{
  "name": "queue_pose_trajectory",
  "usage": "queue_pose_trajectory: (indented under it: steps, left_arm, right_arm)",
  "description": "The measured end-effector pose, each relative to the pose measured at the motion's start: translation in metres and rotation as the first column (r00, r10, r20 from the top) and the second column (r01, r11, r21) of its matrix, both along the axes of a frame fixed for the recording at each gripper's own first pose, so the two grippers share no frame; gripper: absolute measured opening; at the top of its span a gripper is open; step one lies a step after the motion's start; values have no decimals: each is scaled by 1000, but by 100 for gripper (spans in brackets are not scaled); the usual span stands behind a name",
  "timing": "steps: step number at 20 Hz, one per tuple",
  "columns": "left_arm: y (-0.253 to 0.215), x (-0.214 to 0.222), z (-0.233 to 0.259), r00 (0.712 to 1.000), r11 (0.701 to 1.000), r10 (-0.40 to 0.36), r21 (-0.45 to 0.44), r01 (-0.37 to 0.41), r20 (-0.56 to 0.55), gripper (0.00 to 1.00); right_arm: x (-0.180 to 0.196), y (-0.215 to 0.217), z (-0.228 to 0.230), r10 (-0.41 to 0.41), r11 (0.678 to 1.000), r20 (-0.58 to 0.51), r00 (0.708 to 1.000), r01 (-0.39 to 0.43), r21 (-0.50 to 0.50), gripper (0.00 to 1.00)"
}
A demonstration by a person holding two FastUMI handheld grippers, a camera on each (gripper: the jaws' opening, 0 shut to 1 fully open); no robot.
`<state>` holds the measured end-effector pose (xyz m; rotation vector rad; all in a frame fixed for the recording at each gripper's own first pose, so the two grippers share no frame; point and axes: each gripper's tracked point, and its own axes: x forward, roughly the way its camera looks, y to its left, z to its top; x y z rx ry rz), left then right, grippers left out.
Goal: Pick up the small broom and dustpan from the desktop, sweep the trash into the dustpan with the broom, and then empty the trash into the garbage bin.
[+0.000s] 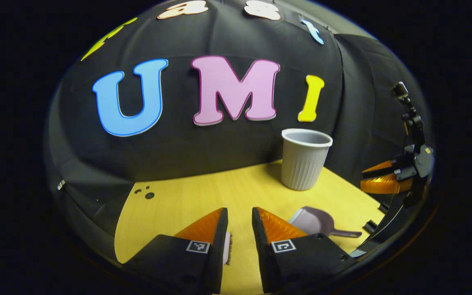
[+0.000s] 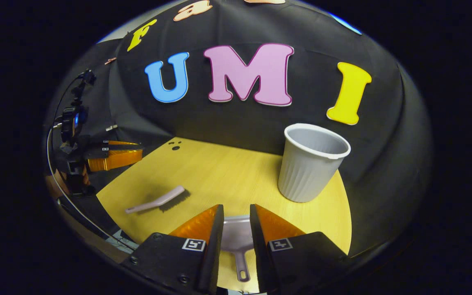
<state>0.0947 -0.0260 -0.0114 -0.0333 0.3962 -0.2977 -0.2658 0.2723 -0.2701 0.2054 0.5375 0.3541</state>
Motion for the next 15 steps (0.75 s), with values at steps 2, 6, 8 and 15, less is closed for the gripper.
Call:
queue_pose_trajectory:
  steps: [2,6,8,15]
  left_arm:
    - [-3,3,21,999,1000,3,-30,-1,40,40]
    - [8,9,45,993,999,45,-35,-41,106,40]
    - [11,9,50,990,998,56,-33,-52,126,40]
    - [5,11,49,993,999,40,-28,-37,110,40]
  right_arm:
    - [6,-4,19,-10,1000,42,999,9,14,41]
    - [16,-12,47,-49,999,137,989,45,29,41]
    - [24,-16,57,-61,998,167,984,56,31,41]
    - [28,-23,65,-82,996,178,981,76,43,39]
